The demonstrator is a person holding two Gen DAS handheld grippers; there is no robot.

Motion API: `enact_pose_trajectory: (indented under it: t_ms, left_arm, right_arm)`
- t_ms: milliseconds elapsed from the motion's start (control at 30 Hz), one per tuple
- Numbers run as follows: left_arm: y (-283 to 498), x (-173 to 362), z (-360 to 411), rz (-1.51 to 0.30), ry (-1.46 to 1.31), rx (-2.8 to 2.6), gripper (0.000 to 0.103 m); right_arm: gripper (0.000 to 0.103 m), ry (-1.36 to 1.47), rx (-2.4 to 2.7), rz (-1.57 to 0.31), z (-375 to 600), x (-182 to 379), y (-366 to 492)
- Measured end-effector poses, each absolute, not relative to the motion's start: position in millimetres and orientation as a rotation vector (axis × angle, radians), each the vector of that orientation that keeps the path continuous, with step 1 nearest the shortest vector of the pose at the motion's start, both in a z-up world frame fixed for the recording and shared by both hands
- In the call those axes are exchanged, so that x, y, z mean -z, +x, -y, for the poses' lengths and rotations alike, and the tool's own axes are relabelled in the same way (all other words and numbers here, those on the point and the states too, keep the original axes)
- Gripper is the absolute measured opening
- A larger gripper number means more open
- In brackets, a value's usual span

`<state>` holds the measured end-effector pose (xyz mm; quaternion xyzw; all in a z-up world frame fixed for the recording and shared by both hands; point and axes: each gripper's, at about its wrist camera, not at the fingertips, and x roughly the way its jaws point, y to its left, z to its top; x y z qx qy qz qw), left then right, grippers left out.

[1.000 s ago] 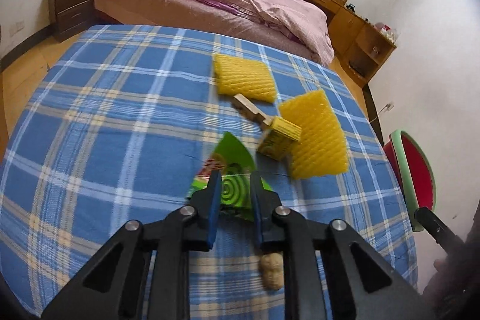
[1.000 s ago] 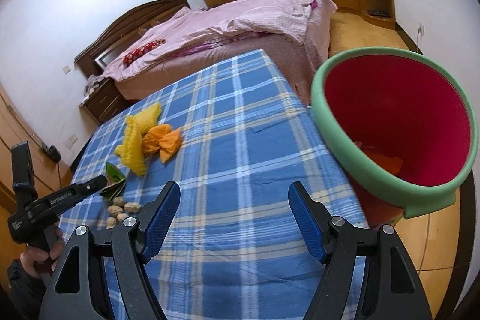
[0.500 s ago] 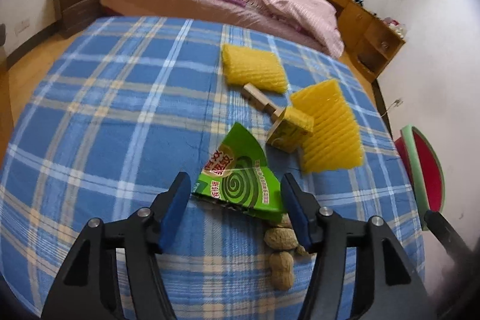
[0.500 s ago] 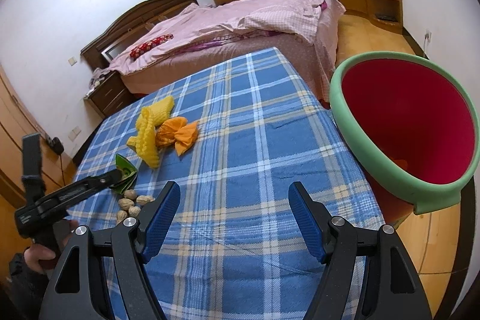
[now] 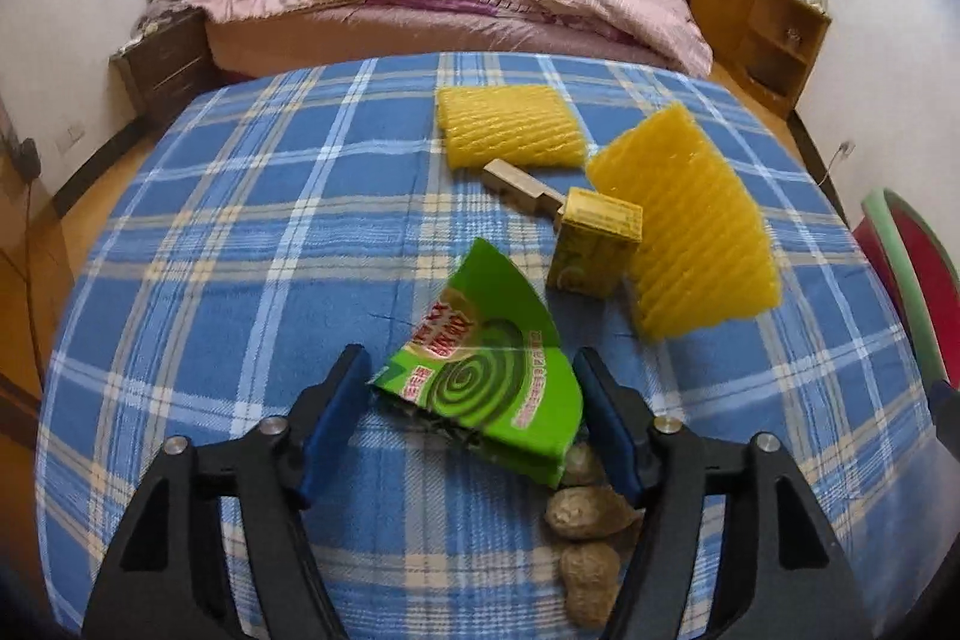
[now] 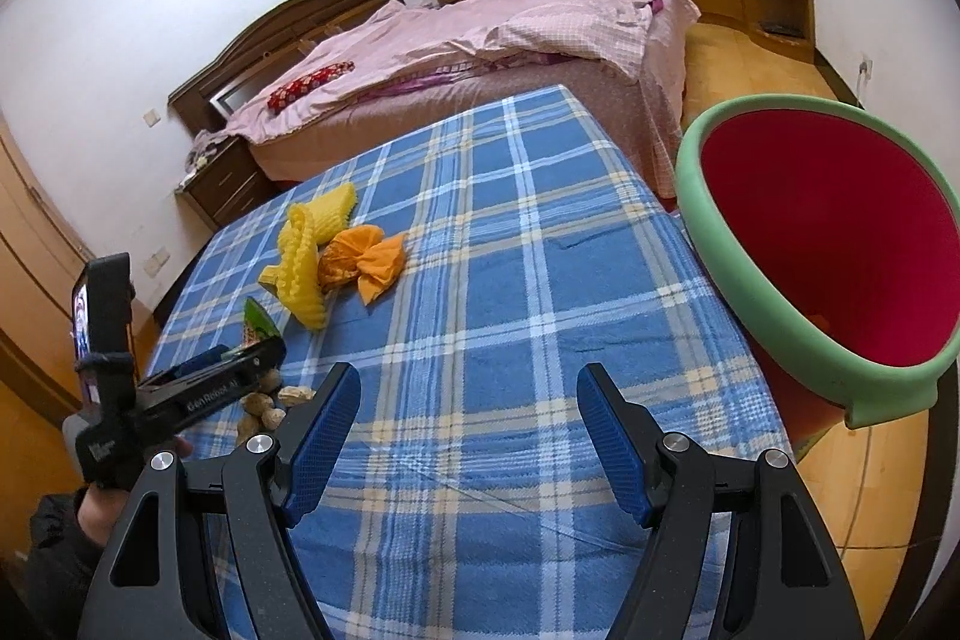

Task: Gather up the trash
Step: 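Grasp the green mosquito-coil box with the left tool, then grasp the small yellow box with the right tool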

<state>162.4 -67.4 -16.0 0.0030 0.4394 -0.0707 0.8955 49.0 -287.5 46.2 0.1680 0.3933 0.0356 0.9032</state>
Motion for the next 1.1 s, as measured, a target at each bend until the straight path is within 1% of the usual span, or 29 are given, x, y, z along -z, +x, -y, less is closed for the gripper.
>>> enact_pose_trajectory:
  t_ms: [233,433,533,700,733,767,833,1000,1033,1067,1100]
  left_arm:
    - [165.6,5.8,41.0,-0.904,-0.130,0.210,0.068]
    - [174.6,-13.0,2.2,-0.835,-0.129,0.123,0.068]
    - [181.2,-13.6,-17.5,-0.798,-0.143,0.071,0.068]
    - [189.1,-4.3,-41.4,-0.790,-0.228,0.054,0.068]
    - [191.1,-1.3,-45.4,-0.794,-0.250,0.060,0.068]
    - [190.0,0.5,-49.0,-0.798,-0.265,0.066,0.068]
    - [191.2,3.8,-52.5,-0.805,-0.290,0.082,0.068]
    - [188.0,4.3,-53.5,-0.799,-0.316,0.102,0.068]
    - [187.7,4.4,-53.2,-0.800,-0.318,0.107,0.068]
    - [187.4,4.4,-52.7,-0.800,-0.319,0.112,0.068]
    - [186.8,4.3,-52.0,-0.801,-0.319,0.115,0.068]
  right_arm:
    - [0.076,0.305,-0.101,-0.815,270.3,-52.5,59.4]
    - [0.076,0.268,-0.145,-0.806,243.1,-63.8,78.8]
    - [0.076,0.262,-0.215,-0.814,219.7,-71.8,96.6]
    - [0.076,0.189,-0.282,-0.807,178.5,-76.7,123.5]
    - [0.074,0.170,-0.300,-0.815,168.6,-75.0,130.0]
    - [0.068,0.157,-0.314,-0.822,162.3,-72.5,134.2]
    - [0.063,0.122,-0.322,-0.841,148.7,-66.3,147.5]
    - [0.062,0.073,-0.313,-0.853,128.6,-51.7,169.2]
    - [0.059,0.066,-0.309,-0.859,126.1,-47.8,173.9]
    - [0.052,0.060,-0.307,-0.867,125.5,-44.2,177.9]
    - [0.050,0.054,-0.302,-0.880,124.1,-39.4,182.6]
